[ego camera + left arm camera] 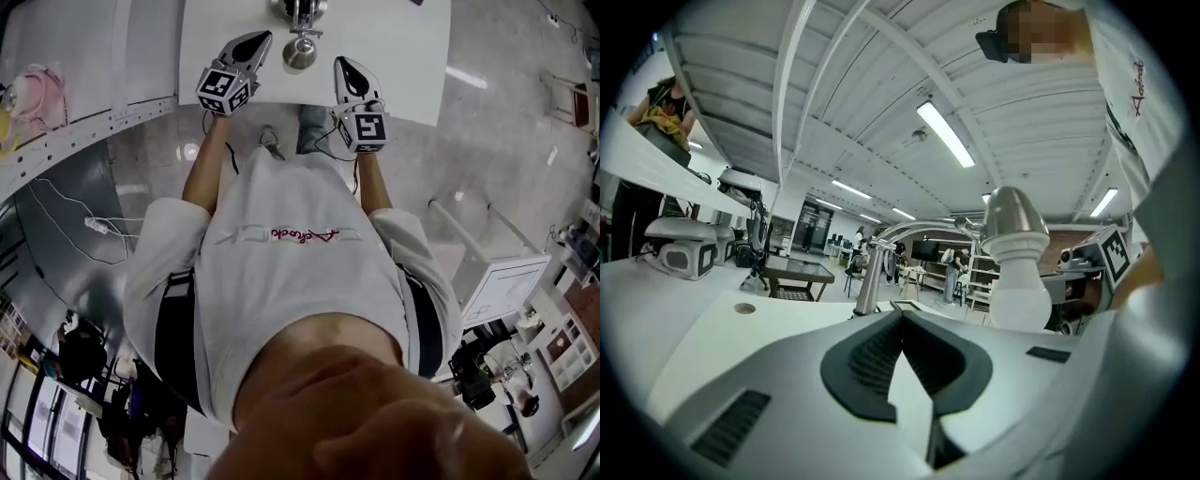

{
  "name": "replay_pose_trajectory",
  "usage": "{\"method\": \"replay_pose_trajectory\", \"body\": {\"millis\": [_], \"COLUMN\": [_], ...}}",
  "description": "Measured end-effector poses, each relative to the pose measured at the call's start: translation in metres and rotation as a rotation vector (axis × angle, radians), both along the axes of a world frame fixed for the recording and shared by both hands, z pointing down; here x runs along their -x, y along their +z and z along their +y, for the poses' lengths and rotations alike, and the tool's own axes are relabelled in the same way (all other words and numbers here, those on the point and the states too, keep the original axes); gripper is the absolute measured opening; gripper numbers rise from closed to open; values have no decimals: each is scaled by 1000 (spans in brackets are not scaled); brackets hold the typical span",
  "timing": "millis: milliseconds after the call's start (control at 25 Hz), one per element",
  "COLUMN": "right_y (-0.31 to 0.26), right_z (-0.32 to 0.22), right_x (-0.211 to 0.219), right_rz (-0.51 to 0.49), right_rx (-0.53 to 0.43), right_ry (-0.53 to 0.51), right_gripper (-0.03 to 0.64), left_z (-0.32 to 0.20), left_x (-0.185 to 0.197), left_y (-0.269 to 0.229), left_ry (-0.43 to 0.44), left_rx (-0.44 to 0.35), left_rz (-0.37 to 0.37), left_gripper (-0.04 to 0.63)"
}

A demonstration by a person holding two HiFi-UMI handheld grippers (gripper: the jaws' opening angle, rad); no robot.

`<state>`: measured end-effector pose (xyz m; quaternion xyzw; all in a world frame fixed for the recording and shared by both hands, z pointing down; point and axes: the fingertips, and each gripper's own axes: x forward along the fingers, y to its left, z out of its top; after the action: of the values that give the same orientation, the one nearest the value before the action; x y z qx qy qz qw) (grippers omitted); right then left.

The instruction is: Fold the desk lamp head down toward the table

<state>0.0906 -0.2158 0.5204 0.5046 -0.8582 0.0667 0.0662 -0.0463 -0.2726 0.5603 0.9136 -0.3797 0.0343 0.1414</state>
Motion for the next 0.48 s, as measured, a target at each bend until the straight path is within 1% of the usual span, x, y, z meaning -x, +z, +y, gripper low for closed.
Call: {"method": "replay_pose_trajectory", "body": {"millis": [240,360,400,480], "right_y": [12,14,14,13], "right_z": [-4,-11,-14,-20], "right_x": [7,7,7,6], "right_rz": [-7,-8,-7,-1], "right_rx": [37,46,48,48], "right_ry": [-16,-22,-25,-28], "right_gripper": [23,23,23,23], "left_z": [-8,-18,-22,-30], "left_x": [2,1,-1,-7], "left_y": [10,10,11,15], "left_ry": [-5,-7,0,33], "left_rx": [19,3,2,12], "left_rz": [8,12,14,19], "left_gripper": [25,26,63,218]}}
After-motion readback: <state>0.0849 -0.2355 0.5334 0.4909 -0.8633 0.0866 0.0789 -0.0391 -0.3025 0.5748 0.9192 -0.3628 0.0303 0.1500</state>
